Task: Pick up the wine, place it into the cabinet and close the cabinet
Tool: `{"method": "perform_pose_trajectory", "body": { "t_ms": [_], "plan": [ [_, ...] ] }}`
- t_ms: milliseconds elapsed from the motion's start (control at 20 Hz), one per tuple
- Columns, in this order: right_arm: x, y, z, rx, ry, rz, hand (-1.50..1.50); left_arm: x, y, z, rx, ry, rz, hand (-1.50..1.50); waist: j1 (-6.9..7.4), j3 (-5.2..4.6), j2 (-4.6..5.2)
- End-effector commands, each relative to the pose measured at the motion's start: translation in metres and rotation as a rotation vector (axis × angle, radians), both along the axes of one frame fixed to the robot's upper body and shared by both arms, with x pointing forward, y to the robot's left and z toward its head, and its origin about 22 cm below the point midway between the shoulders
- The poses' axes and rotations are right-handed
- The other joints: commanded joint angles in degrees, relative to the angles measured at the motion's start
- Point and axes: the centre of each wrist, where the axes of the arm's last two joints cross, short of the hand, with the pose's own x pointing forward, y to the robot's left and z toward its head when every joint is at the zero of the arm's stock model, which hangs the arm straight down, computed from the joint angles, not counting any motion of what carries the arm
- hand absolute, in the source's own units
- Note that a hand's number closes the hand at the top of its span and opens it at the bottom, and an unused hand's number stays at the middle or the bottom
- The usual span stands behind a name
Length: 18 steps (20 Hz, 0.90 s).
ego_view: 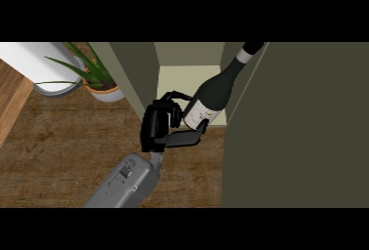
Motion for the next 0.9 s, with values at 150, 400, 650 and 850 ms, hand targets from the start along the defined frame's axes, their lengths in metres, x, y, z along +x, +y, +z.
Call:
{"method": "perform_pose_trajectory", "body": {
  "t_ms": [150, 400, 650, 850],
  "plan": [
    [0.011, 0.005, 0.002, 0.006, -0.003, -0.004, -1.50, 0.004, 0.007, -0.021, 0.010, 0.043, 0.016, 1.50, 0.36, 0.01, -0.04],
    [-0.008, 0.015, 0.002, 0.026, 0.000, -0.005, -1.50, -0.003, 0.011, -0.048, 0.019, 0.072, 0.034, 1.50, 0.19, 0.00, -0.04],
    [0.004, -0.011, -0.004, 0.016, 0.006, 0.001, -1.50, 0.006, 0.012, -0.051, -0.046, 0.085, 0.045, 1.50, 0.03, 0.01, -0.01],
    [-0.004, 0.003, 0.001, 0.008, 0.005, 0.002, -1.50, 0.018, 0.025, -0.070, -0.126, 0.100, 0.064, 1.50, -0.51, -0.03, 0.13]
  ]
}}
